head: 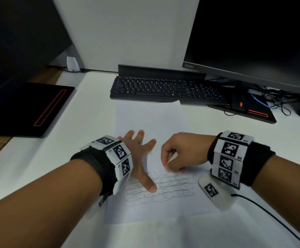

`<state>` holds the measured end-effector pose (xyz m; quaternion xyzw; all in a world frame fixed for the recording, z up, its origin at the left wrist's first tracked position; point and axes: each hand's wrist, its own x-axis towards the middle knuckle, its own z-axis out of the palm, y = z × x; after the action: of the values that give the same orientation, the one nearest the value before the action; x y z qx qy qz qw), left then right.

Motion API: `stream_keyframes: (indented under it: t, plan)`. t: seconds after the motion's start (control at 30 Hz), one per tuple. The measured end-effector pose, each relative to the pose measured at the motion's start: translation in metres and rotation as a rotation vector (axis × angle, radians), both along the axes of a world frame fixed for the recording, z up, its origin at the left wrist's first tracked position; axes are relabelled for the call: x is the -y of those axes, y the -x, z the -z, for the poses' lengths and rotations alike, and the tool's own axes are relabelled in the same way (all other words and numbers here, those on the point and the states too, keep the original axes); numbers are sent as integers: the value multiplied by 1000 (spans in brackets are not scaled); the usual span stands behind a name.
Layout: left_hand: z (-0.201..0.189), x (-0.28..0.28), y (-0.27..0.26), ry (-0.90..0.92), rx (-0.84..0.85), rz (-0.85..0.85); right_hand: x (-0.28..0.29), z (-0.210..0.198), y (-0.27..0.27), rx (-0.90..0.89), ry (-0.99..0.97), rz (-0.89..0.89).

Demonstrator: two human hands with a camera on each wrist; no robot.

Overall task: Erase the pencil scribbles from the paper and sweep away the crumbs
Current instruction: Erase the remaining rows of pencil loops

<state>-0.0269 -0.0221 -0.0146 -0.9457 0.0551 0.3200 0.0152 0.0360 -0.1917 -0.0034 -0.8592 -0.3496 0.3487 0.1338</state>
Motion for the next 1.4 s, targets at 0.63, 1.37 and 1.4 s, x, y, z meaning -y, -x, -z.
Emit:
stream_keyframes:
  t: [0.63, 1.37, 1.4]
  plan:
    - [-4, 6, 2, -58, 26, 25, 9, -3, -20, 92, 7, 164]
    - [3, 45, -13, 62, 5, 34, 5, -8, 3, 106, 131, -17]
    - [4, 45, -12, 55, 8, 31, 7, -10, -3, 133, 122, 24]
